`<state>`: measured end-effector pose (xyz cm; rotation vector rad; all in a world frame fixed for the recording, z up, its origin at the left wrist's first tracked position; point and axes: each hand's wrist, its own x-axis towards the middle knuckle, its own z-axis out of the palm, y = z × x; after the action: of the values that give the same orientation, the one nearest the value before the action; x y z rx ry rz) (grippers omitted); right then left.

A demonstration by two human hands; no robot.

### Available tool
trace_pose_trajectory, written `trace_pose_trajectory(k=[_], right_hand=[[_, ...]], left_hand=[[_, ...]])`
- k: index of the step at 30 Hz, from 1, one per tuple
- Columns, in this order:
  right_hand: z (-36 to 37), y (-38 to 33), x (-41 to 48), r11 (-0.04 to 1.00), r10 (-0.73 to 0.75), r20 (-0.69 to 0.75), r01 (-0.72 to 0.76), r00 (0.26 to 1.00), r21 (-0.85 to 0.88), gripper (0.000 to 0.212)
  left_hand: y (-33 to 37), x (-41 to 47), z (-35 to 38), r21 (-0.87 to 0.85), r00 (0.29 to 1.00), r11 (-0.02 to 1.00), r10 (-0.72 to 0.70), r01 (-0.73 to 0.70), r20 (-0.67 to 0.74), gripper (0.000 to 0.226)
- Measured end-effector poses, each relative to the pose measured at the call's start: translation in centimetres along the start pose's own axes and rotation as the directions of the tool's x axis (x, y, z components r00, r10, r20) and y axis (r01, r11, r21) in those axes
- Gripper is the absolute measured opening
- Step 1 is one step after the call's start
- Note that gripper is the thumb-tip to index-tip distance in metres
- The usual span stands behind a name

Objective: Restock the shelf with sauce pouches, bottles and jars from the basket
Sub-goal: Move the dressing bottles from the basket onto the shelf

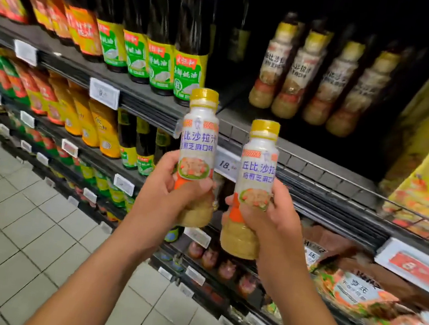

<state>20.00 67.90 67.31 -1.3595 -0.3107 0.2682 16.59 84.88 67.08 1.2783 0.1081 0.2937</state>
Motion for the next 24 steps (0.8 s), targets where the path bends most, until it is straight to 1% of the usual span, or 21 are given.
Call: trace_pose_trajectory(k=[5, 9, 12, 14, 17, 18, 21, 24], right_hand=[[1.0, -1.5, 2.5, 0.998, -0.058, -0.069, 0.060, 0.996, 0.032, 0.048], [2.6, -2.7, 3.8, 0.990, -0.105, -0.120, 0.116, 0.987, 0.084, 0.051], [3.5, -3.6, 4.4, 0.985, -0.119, -0.194, 0.141, 0.974, 0.103, 0.050], [3.9, -4.0, 4.9, 0.983, -0.143, -0.260, 0.168, 0.955, 0.077, 0.049], [4.3, -4.6, 5.5, 0.979, -0.186, -0.346, 0.204, 0.920, 0.017, 0.059], [4.3, -4.8, 5.7, 0.978, -0.202, -0.375, 0.210, 0.905, -0.020, 0.058], [3.6, -5.6, 6.3, 0.970, -0.241, -0.440, 0.217, 0.865, -0.106, 0.043], [2.8, -6.5, 7.2, 0.953, -0.300, -0.475, 0.241, 0.827, -0.183, 0.038]], left_hand=[[1.5, 4.3, -0.2, -0.053, 0.993, 0.999, 0.020, -0.013, 0.115, 0.034], [2.7, 7.5, -0.6, -0.063, 0.976, 0.998, -0.014, 0.028, 0.216, 0.037], [3.6, 9.6, -0.6, -0.060, 0.960, 0.997, -0.028, 0.046, 0.279, 0.036], [4.3, 10.8, -0.6, -0.049, 0.949, 0.998, -0.028, 0.046, 0.316, 0.043], [5.3, 12.3, -0.1, -0.011, 0.934, 0.998, -0.047, 0.054, 0.355, 0.048], [5.5, 12.7, 0.1, -0.001, 0.929, 0.999, -0.046, 0.050, 0.367, 0.046], [6.1, 13.8, 1.0, 0.020, 0.914, 1.000, -0.023, 0.016, 0.406, 0.034], [6.3, 14.9, 2.2, 0.049, 0.907, 0.998, 0.020, -0.045, 0.420, 0.037]])
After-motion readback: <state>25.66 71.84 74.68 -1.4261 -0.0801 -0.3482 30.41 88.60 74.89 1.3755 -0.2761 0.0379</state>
